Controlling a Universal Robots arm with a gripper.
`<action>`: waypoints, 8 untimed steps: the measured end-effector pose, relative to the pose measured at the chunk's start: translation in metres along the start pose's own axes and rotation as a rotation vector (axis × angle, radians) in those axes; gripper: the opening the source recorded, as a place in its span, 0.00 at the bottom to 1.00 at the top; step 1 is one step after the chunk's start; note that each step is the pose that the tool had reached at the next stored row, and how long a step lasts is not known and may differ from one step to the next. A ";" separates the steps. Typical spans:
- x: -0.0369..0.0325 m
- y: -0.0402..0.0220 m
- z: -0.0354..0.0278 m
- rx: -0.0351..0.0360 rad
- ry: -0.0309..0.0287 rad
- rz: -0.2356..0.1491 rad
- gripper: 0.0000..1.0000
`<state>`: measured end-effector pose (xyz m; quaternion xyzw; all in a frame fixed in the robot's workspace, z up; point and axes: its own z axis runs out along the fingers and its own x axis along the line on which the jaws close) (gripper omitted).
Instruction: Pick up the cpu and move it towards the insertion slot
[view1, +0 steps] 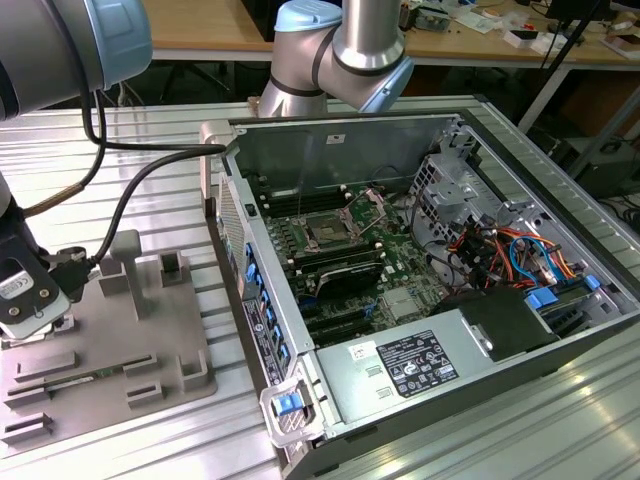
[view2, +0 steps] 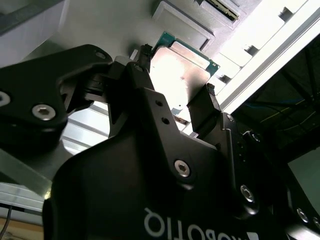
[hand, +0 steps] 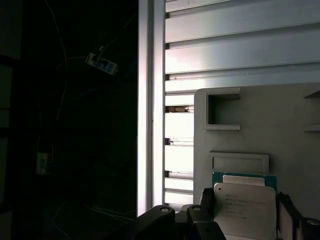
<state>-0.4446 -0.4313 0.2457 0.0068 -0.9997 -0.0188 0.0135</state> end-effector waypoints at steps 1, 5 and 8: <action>0.0000 0.0000 -0.0002 0.0001 0.0001 0.000 0.55; -0.0001 0.0000 -0.0012 0.0001 0.0002 0.000 0.55; -0.0001 0.0001 -0.0017 0.0000 0.0000 0.000 0.55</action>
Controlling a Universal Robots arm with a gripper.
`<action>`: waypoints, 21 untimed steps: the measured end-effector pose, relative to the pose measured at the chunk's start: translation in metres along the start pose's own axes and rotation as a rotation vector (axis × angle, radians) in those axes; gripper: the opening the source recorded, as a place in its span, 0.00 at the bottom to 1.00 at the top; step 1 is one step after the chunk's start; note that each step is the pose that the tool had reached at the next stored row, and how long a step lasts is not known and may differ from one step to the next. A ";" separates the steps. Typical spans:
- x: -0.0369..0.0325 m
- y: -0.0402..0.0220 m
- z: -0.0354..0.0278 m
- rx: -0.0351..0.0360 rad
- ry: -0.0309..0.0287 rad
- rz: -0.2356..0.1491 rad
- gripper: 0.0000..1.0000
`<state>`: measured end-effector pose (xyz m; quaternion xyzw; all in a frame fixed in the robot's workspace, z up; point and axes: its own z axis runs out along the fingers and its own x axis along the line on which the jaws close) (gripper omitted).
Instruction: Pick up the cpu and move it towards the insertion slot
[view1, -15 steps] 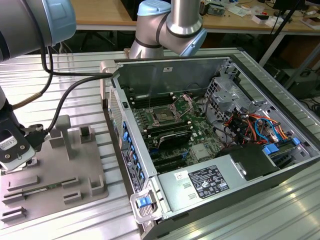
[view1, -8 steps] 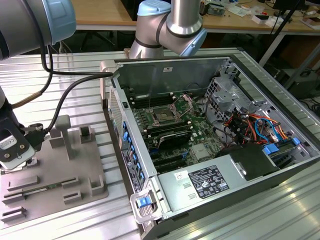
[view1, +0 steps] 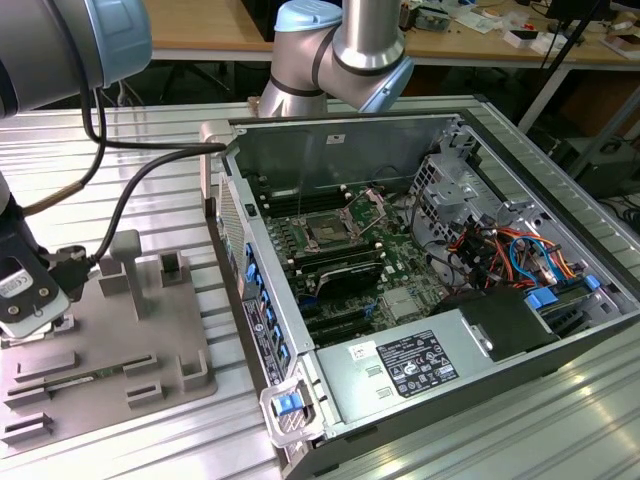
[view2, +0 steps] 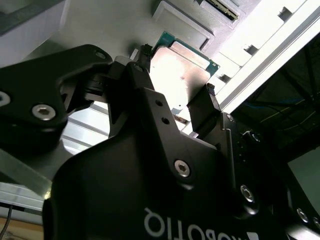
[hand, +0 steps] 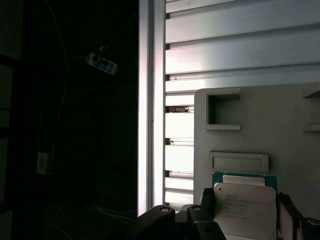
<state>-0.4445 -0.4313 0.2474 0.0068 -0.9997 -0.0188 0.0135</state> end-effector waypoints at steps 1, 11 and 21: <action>0.0000 0.0000 -0.0003 0.0001 0.0001 0.000 0.55; -0.0001 0.0001 -0.0021 0.0000 0.0001 0.000 0.55; 0.0000 0.0002 -0.0052 0.0001 0.0001 0.000 0.55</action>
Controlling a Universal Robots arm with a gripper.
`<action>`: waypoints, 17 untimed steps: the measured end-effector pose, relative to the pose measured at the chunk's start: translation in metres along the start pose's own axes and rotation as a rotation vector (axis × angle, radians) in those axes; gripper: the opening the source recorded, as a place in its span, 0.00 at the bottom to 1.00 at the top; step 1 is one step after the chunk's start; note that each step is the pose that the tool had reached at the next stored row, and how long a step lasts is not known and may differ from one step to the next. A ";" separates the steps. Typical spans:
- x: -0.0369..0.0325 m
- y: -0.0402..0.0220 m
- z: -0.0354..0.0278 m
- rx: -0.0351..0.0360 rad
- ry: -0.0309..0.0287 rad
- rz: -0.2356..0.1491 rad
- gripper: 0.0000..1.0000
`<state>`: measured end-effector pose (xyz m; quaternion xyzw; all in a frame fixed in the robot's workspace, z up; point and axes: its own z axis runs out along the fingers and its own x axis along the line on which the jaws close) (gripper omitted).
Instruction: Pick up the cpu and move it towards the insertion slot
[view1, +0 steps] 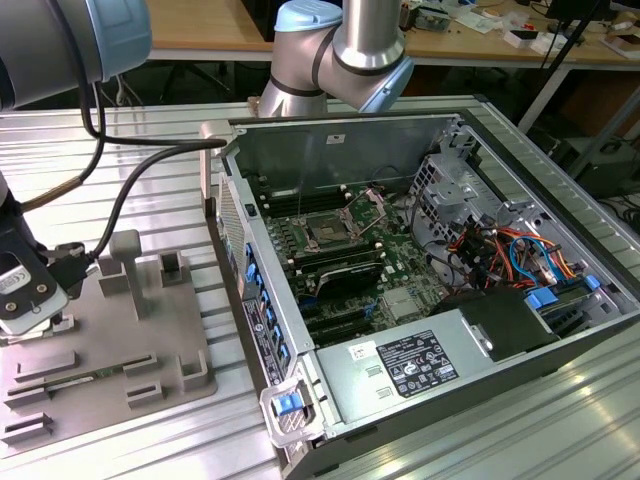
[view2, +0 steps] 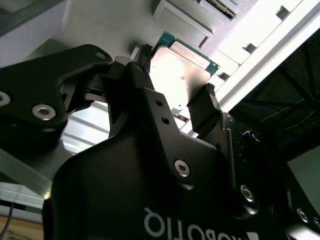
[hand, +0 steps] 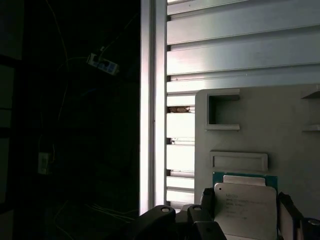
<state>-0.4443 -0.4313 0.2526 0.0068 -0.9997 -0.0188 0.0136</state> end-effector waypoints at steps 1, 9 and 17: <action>0.0000 0.0000 -0.0002 -0.0001 -0.0002 0.000 0.55; 0.0001 0.0001 -0.0019 -0.0001 0.0000 0.000 0.55; 0.0001 0.0002 -0.0041 0.0000 -0.0001 0.000 0.55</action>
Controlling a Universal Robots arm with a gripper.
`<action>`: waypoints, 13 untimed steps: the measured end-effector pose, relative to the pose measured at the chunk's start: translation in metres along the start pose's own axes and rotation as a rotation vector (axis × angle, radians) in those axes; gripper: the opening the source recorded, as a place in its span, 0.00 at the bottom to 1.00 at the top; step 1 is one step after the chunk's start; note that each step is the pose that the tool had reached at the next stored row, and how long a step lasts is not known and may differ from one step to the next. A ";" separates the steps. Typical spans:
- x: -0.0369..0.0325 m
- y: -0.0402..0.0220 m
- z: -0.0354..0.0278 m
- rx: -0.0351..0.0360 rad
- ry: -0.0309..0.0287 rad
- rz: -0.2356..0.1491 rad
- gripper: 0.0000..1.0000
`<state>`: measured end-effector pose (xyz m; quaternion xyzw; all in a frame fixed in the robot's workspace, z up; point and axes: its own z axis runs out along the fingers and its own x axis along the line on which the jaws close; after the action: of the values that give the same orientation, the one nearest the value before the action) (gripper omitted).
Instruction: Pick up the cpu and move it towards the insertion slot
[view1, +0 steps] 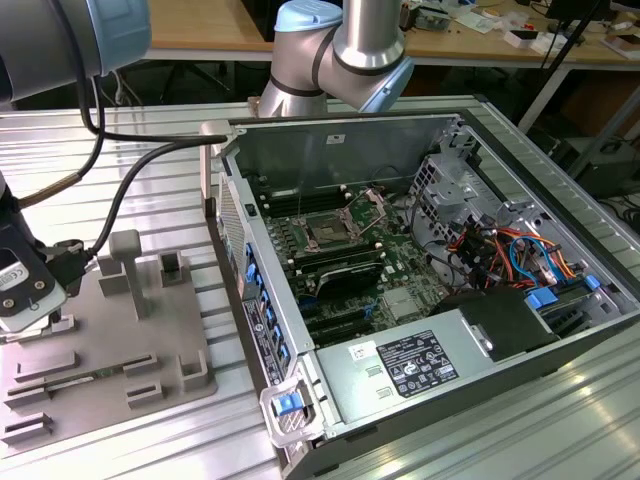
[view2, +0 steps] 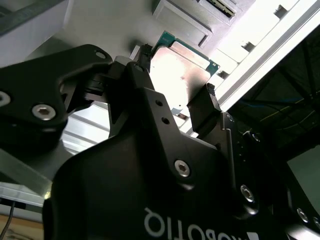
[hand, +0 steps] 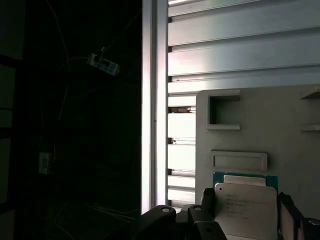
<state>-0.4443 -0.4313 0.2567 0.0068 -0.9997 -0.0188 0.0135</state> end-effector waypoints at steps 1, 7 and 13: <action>0.0000 0.0000 -0.0002 0.0001 0.0001 0.000 0.55; 0.0000 0.0000 -0.0015 0.0000 0.0000 0.000 0.55; 0.0000 0.0001 -0.0025 0.0000 0.0000 0.000 0.55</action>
<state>-0.4443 -0.4313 0.2592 0.0068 -0.9997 -0.0188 0.0135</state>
